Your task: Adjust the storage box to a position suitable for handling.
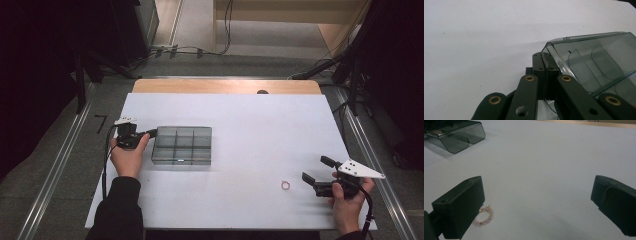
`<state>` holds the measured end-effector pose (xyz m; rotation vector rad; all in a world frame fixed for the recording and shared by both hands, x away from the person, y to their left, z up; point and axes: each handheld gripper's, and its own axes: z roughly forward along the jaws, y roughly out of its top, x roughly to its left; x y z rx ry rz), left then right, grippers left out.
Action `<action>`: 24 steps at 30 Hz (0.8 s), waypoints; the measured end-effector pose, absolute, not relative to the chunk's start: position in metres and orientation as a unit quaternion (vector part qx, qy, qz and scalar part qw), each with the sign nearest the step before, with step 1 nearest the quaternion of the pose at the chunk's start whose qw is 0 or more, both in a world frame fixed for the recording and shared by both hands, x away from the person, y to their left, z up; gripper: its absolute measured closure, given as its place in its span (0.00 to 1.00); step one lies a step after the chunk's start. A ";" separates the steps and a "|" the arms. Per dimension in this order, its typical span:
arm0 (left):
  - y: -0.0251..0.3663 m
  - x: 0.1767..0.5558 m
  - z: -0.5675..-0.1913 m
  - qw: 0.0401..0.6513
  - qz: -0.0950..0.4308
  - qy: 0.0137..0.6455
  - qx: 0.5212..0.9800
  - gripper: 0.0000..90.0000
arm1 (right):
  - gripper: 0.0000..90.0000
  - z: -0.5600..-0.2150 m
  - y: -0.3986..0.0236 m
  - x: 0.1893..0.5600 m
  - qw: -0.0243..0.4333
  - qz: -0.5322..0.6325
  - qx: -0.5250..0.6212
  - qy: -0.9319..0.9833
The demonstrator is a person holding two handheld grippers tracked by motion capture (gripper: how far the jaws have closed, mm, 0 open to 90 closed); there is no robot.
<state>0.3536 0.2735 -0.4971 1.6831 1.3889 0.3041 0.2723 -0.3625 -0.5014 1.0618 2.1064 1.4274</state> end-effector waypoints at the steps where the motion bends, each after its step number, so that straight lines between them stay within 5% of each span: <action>1: 0.272 0.355 -0.497 0.454 0.121 0.560 0.683 0.99 | 0.00 -0.501 -0.363 0.272 0.191 0.508 0.378 0.750; 24: 0.234 0.360 -0.503 0.491 0.088 0.527 0.688 0.99 | 0.00 -0.502 -0.362 0.273 0.188 0.507 0.378 0.752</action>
